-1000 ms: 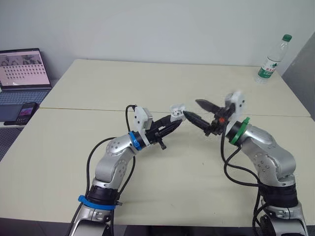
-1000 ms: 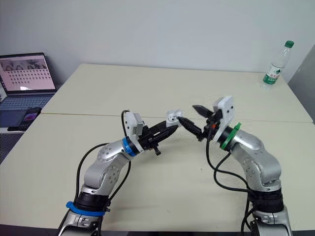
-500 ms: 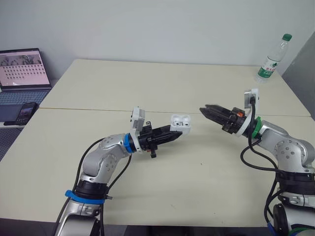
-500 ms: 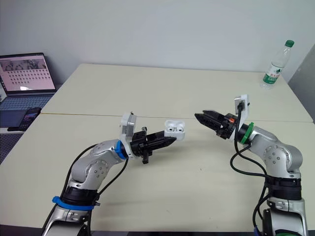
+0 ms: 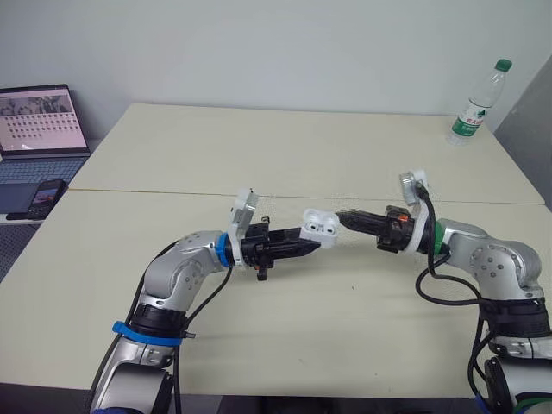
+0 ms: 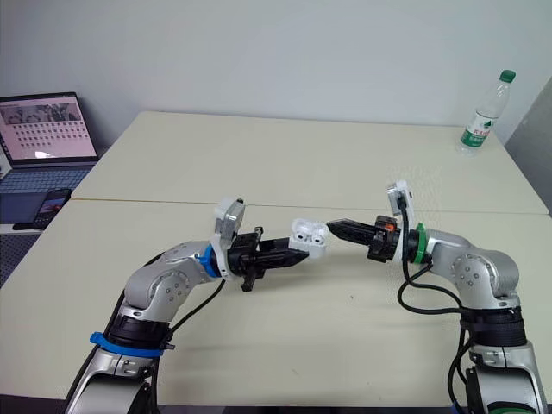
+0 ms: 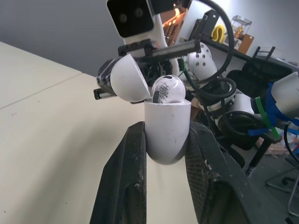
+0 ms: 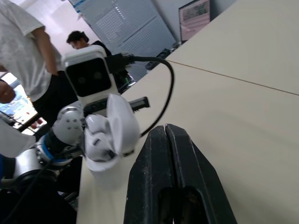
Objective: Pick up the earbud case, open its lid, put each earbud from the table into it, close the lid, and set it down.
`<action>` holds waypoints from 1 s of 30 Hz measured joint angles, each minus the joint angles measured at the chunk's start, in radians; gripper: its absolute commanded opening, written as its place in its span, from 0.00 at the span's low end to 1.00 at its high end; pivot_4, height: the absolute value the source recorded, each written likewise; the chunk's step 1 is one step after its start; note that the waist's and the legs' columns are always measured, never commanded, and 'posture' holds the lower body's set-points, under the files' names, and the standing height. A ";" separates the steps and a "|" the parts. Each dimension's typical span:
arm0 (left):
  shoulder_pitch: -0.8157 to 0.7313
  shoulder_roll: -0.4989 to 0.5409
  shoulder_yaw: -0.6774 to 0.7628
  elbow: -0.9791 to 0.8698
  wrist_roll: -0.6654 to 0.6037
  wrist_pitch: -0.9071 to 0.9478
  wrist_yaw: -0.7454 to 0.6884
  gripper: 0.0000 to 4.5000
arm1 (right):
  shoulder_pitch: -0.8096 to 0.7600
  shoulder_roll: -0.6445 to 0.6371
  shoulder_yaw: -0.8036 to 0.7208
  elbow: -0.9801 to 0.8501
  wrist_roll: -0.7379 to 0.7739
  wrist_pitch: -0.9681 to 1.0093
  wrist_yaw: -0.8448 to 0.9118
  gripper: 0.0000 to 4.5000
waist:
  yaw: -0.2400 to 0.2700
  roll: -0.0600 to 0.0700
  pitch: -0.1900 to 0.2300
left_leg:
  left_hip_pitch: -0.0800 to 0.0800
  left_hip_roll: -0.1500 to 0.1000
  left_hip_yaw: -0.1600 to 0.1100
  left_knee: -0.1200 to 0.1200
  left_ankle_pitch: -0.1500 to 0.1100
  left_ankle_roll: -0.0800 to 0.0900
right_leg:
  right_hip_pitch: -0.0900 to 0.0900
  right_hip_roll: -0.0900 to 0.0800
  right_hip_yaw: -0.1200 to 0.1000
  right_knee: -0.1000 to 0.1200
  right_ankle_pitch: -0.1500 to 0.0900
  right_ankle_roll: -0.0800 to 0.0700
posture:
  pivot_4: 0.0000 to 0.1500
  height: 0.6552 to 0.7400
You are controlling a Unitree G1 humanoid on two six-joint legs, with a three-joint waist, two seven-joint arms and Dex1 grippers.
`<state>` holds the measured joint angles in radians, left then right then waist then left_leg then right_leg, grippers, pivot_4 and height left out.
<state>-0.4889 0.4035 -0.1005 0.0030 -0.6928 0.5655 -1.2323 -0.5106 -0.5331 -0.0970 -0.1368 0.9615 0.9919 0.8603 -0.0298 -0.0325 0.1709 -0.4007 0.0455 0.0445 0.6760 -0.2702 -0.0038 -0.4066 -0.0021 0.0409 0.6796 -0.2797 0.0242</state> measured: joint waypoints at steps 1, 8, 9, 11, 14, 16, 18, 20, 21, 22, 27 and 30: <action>0.000 0.000 0.000 0.000 0.001 0.000 -0.001 0.17 | 0.000 0.000 -0.002 -0.010 0.015 0.008 0.006 0.00 | 0.000 0.000 0.000 | 0.000 0.000 0.000 0.000 0.000 0.000 | 0.000 0.000 0.000 0.000 0.000 0.000 | 1.00 0.95; 0.000 -0.003 0.000 0.004 0.011 0.000 0.002 0.17 | 0.010 -0.030 -0.038 -0.081 0.139 0.061 0.050 0.00 | 0.000 0.000 0.000 | 0.000 0.000 0.000 0.000 0.000 0.000 | 0.000 0.000 0.000 0.000 0.000 0.000 | 1.00 0.95; 0.001 -0.003 0.000 0.004 0.011 0.001 0.003 0.17 | 0.015 -0.045 -0.039 -0.084 0.140 0.064 0.052 0.00 | 0.000 0.000 0.000 | 0.000 0.000 0.000 0.000 0.000 0.000 | 0.000 0.000 0.000 0.000 0.000 0.000 | 1.00 0.95; 0.001 -0.004 0.000 0.004 0.011 0.007 0.012 0.17 | 0.025 -0.055 -0.041 -0.084 0.137 0.062 0.050 0.00 | 0.000 0.000 0.000 | 0.000 0.000 0.000 0.000 0.000 0.000 | 0.000 0.000 0.000 0.000 0.000 0.000 | 1.00 0.95; 0.001 -0.010 -0.001 0.004 0.028 0.022 0.058 0.17 | 0.036 -0.057 -0.042 -0.081 0.097 0.029 0.019 0.00 | 0.000 0.000 0.000 | 0.000 0.000 0.000 0.000 0.000 0.000 | 0.000 0.000 0.000 0.000 0.000 0.000 | 1.00 0.95; -0.001 -0.031 0.000 0.006 0.045 0.047 0.131 0.17 | 0.049 -0.059 -0.042 -0.073 0.030 -0.024 -0.013 0.00 | 0.001 0.000 0.000 | 0.000 0.000 0.000 0.000 0.000 0.000 | 0.000 0.000 0.000 0.000 0.000 0.000 | 1.00 0.95; -0.009 -0.050 -0.003 0.006 0.060 0.091 0.208 0.17 | 0.089 -0.067 -0.036 -0.066 -0.059 -0.103 -0.017 0.00 | 0.001 0.000 0.000 | -0.001 -0.001 0.000 0.000 0.000 0.000 | 0.000 -0.001 0.000 -0.001 0.000 0.001 | 1.00 0.95; -0.023 -0.040 -0.019 0.001 0.093 0.132 0.268 0.17 | 0.147 -0.083 -0.021 -0.074 -0.133 -0.183 -0.006 0.00 | 0.002 0.000 0.000 | -0.001 -0.001 -0.001 0.000 0.000 0.000 | 0.000 0.000 0.000 -0.001 0.000 0.001 | 1.00 0.95; -0.027 -0.032 -0.029 -0.006 0.110 0.152 0.289 0.17 | 0.182 -0.089 -0.012 -0.085 -0.174 -0.227 0.003 0.00 | 0.002 0.000 0.000 | -0.001 -0.001 -0.001 0.000 0.000 0.000 | 0.000 0.000 0.000 -0.001 0.000 0.001 | 1.00 0.95; -0.033 -0.027 -0.042 -0.011 0.121 0.175 0.306 0.17 | 0.218 -0.097 0.000 -0.097 -0.218 -0.274 0.010 0.00 | 0.002 0.000 0.000 | -0.001 -0.001 -0.001 0.000 0.000 0.000 | 0.000 0.000 0.000 -0.001 -0.001 0.001 | 1.00 0.95; -0.052 -0.042 -0.071 -0.016 0.127 0.279 0.350 0.17 | 0.393 -0.157 0.035 -0.128 -0.410 -0.465 0.025 0.00 | 0.002 0.000 0.000 | -0.001 -0.001 0.000 0.000 0.000 0.000 | 0.000 -0.001 0.000 -0.001 -0.002 0.004 | 1.00 0.95; -0.074 -0.071 -0.093 0.023 0.158 0.301 0.385 0.17 | 0.479 -0.156 0.012 -0.130 -0.475 -0.548 0.002 0.00 | 0.003 0.000 0.000 | 0.000 -0.001 0.000 0.000 0.000 0.000 | 0.000 -0.001 0.000 0.000 -0.003 0.005 | 1.00 0.95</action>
<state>-0.5631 0.3326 -0.1939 0.0264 -0.5343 0.8669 -0.8474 -0.0314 -0.6888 -0.0854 -0.2669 0.4865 0.4439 0.8628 -0.0268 -0.0328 0.1713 -0.4008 0.0445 0.0444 0.6761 -0.2704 -0.0041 -0.4067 -0.0027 0.0413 0.6796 -0.2824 0.0291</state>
